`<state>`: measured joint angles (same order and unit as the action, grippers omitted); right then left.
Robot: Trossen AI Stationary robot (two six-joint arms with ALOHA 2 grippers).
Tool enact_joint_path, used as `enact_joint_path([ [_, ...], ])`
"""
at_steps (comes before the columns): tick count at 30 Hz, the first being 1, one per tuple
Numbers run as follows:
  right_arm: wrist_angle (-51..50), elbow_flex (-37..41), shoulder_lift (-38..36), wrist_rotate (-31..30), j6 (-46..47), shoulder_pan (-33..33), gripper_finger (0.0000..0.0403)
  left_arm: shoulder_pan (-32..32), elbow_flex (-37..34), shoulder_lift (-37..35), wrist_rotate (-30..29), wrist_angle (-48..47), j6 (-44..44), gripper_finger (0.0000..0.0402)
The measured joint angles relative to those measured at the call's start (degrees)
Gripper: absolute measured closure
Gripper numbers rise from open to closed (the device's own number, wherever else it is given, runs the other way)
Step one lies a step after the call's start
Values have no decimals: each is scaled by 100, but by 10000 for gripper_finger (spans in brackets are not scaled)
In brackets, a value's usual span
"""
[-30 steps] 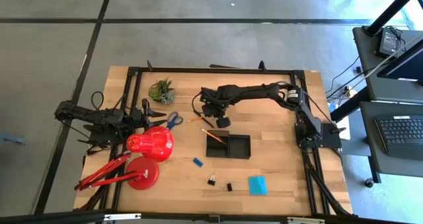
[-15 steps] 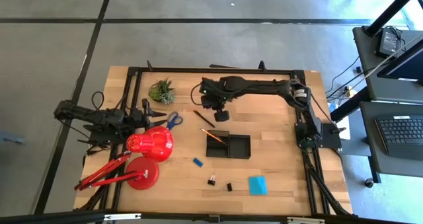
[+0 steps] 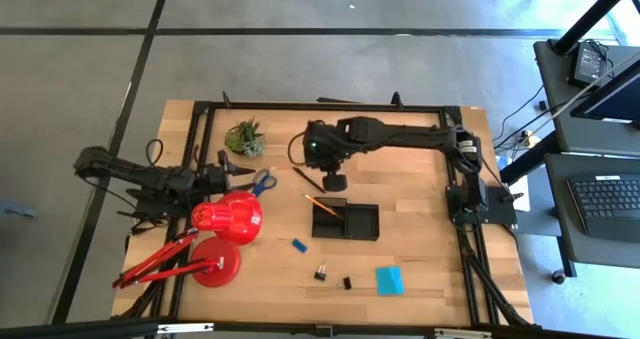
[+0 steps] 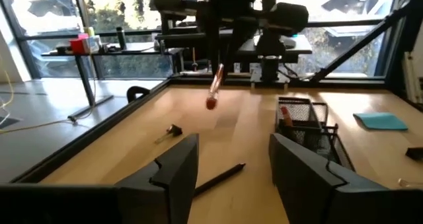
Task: Pick and place office supplies into organizer
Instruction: Put the orange pencil into the black desk organizer
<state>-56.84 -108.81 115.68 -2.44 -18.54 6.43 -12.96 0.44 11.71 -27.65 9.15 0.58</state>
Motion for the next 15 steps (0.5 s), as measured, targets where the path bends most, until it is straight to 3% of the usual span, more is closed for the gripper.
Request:
enact_joint_path([
  [15,1033,15,0,133,189,-281,373,1,1,1109,137,1181,-87,217],
])
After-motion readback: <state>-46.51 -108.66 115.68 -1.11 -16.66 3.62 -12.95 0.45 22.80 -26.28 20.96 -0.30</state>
